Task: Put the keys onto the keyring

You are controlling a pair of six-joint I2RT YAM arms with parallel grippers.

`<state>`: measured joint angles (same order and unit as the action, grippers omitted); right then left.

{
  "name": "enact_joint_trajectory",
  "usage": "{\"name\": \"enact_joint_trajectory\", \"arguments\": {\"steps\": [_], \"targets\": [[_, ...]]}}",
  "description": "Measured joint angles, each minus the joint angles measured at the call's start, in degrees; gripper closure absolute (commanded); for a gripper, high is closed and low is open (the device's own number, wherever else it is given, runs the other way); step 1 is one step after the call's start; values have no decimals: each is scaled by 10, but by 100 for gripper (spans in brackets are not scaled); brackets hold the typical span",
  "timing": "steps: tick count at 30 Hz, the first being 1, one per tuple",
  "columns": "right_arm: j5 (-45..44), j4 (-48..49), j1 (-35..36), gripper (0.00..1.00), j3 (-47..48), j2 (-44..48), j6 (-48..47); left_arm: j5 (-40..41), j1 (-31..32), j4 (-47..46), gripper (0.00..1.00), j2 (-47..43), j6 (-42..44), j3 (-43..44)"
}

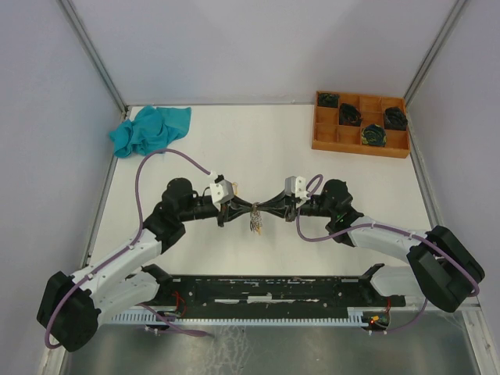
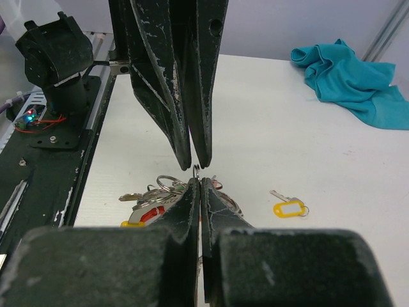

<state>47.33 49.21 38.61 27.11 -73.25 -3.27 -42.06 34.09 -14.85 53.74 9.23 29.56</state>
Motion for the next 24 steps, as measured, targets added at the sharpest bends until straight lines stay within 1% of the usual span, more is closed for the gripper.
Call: {"name": "enact_joint_trajectory", "arguments": {"steps": [4, 14, 21, 24], "targets": [[0, 0, 0, 99, 0, 0, 0, -6, 0, 0, 80, 3, 0, 2], [0, 0, 0, 99, 0, 0, 0, -8, 0, 1, 85, 19, -8, 9], [-1, 0, 0, 99, 0, 2, 0, -17, 0, 2, 85, 34, -8, 12], [-3, 0, 0, 99, 0, 3, 2, -19, 0, 2, 90, 39, -9, 16]]}}
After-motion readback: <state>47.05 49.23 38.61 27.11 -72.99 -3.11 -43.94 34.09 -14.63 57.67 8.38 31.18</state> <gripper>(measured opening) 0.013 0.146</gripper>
